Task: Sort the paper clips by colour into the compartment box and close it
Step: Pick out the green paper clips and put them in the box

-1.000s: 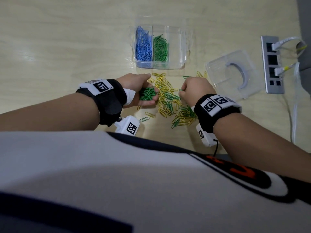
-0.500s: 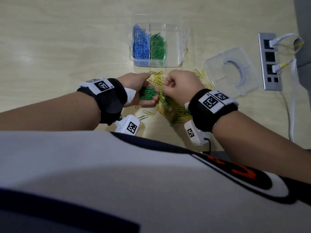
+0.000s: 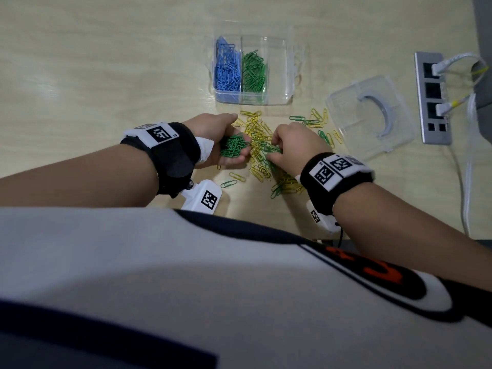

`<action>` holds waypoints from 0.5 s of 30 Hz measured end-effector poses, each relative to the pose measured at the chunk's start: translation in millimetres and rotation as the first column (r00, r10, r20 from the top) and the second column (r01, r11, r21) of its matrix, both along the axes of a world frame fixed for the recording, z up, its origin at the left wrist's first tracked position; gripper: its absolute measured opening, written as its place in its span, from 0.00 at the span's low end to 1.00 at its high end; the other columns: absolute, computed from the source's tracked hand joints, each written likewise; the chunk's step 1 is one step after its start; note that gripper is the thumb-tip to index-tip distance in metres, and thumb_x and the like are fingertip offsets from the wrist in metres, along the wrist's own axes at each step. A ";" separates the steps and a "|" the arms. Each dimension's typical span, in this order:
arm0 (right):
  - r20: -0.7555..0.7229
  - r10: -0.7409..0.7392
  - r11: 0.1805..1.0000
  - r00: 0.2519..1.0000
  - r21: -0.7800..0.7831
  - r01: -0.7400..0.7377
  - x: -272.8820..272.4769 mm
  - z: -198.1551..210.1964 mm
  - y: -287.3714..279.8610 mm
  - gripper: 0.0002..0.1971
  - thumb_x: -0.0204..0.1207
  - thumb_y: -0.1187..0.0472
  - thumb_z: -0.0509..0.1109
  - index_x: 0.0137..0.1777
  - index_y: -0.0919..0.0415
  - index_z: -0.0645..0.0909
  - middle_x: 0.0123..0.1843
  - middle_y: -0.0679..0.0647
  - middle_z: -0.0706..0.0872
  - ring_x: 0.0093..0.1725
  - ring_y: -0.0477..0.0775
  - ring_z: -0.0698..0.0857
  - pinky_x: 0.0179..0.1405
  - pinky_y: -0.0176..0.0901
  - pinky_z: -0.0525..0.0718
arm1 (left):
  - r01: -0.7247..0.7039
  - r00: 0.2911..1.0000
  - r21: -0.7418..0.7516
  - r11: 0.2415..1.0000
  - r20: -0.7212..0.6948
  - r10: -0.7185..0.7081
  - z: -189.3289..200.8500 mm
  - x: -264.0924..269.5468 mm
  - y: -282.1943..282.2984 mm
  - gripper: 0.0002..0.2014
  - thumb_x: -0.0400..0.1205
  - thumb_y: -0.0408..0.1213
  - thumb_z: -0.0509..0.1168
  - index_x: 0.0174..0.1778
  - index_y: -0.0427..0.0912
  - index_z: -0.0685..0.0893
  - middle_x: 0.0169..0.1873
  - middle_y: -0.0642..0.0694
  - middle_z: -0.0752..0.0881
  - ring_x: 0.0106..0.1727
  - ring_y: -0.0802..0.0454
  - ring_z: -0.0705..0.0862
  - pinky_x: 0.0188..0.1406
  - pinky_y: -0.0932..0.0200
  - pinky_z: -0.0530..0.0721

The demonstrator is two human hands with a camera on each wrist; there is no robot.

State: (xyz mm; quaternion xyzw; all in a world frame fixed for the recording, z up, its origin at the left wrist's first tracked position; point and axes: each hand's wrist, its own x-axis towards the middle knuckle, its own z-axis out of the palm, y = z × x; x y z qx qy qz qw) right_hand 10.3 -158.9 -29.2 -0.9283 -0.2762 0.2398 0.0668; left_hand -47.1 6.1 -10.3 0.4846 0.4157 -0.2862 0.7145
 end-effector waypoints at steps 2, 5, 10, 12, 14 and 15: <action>0.046 0.004 1.000 0.999 0.006 -0.004 -2.2 -2.3 0.4 0.08 0.78 0.52 0.67 0.53 0.54 0.80 0.52 0.53 0.78 0.51 0.58 0.81 0.52 0.50 0.81 | 0.007 1.000 0.001 1.000 0.001 -0.007 0.0 -0.6 -0.1 0.27 0.88 0.51 0.47 0.39 0.35 0.79 0.32 0.38 0.80 0.30 0.49 0.80 0.23 0.61 0.85; 0.080 0.008 1.000 0.997 -0.018 -0.007 0.5 1.0 1.6 0.08 0.79 0.57 0.63 0.51 0.56 0.83 0.53 0.55 0.83 0.50 0.60 0.83 0.52 0.52 0.84 | 0.016 1.000 0.004 1.000 -0.004 -0.016 0.8 -0.7 -0.6 0.26 0.88 0.52 0.47 0.39 0.35 0.79 0.32 0.38 0.80 0.31 0.48 0.80 0.23 0.61 0.85; 0.002 -0.138 0.988 0.990 0.065 0.138 10.2 7.4 -3.4 0.05 0.78 0.57 0.65 0.44 0.50 0.83 0.46 0.50 0.87 0.47 0.56 0.85 0.49 0.50 0.85 | 0.006 1.000 -0.008 1.000 -0.010 -0.006 0.7 -1.9 -1.0 0.26 0.88 0.52 0.47 0.39 0.34 0.79 0.31 0.38 0.80 0.30 0.48 0.79 0.24 0.60 0.86; -0.027 -0.185 0.975 0.982 0.116 0.187 11.6 9.5 -4.0 0.05 0.77 0.56 0.67 0.44 0.49 0.84 0.44 0.49 0.88 0.47 0.54 0.85 0.50 0.49 0.85 | 0.002 1.000 -0.016 1.000 -0.010 -0.002 0.6 -2.5 -2.3 0.26 0.88 0.52 0.47 0.39 0.34 0.79 0.30 0.38 0.79 0.30 0.47 0.79 0.24 0.59 0.86; -0.033 -0.186 0.968 0.982 0.166 0.189 10.8 13.1 -3.6 0.05 0.77 0.56 0.68 0.46 0.50 0.86 0.42 0.47 0.87 0.47 0.52 0.85 0.50 0.46 0.84 | 0.002 1.000 -0.024 1.000 -0.010 -0.002 0.0 -2.1 -3.7 0.27 0.88 0.52 0.47 0.40 0.33 0.79 0.30 0.38 0.79 0.31 0.46 0.79 0.25 0.58 0.87; -0.039 -0.176 0.963 0.984 0.201 0.180 9.1 15.7 -2.5 0.04 0.76 0.55 0.69 0.46 0.50 0.86 0.40 0.45 0.86 0.46 0.50 0.84 0.49 0.43 0.83 | 0.004 1.000 -0.028 1.000 -0.011 -0.004 -0.6 -1.8 -4.2 0.27 0.88 0.52 0.47 0.40 0.33 0.79 0.30 0.37 0.80 0.31 0.46 0.79 0.26 0.58 0.87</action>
